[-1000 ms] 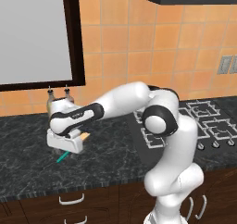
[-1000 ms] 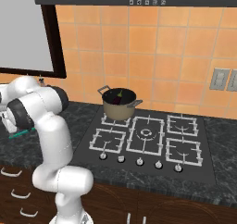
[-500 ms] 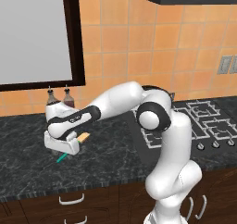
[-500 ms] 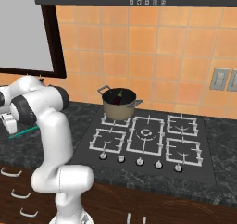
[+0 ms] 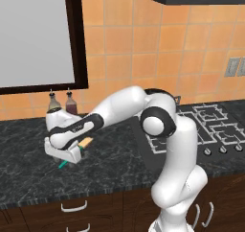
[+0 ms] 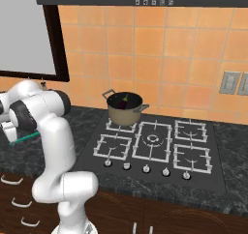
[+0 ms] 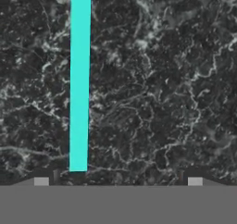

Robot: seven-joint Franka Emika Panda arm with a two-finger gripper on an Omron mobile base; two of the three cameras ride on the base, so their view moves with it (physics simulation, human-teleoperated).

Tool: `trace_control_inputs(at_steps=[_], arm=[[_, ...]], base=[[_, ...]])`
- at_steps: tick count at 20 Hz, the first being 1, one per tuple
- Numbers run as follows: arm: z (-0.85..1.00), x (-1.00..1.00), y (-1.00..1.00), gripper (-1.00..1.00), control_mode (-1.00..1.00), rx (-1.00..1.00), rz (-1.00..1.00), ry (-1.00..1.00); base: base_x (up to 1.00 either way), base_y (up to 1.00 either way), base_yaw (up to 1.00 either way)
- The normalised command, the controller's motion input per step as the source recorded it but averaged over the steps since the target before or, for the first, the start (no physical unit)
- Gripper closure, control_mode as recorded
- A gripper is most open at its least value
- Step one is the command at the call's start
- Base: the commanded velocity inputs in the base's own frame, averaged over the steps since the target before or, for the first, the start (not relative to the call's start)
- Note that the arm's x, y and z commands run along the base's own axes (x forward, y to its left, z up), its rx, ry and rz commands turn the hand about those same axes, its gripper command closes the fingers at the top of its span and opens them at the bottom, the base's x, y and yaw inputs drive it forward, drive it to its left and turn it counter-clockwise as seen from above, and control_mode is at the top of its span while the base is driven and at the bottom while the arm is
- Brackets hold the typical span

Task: Put the eggplant and bell pepper in the pot. Retrieve the spatula and lightly stir the vegetables in the pot.

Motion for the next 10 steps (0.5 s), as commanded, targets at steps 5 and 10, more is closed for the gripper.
trace_control_inputs(at_steps=[5,10], arm=[[-0.23,0.07,0.00,-1.00,-1.00,0.01,0.00,-0.05],[-0.19,0.05,0.00,-1.00,-1.00,0.00,0.00,-0.05]], base=[[0.00,0.00,0.00],[0.00,0.00,0.00]])
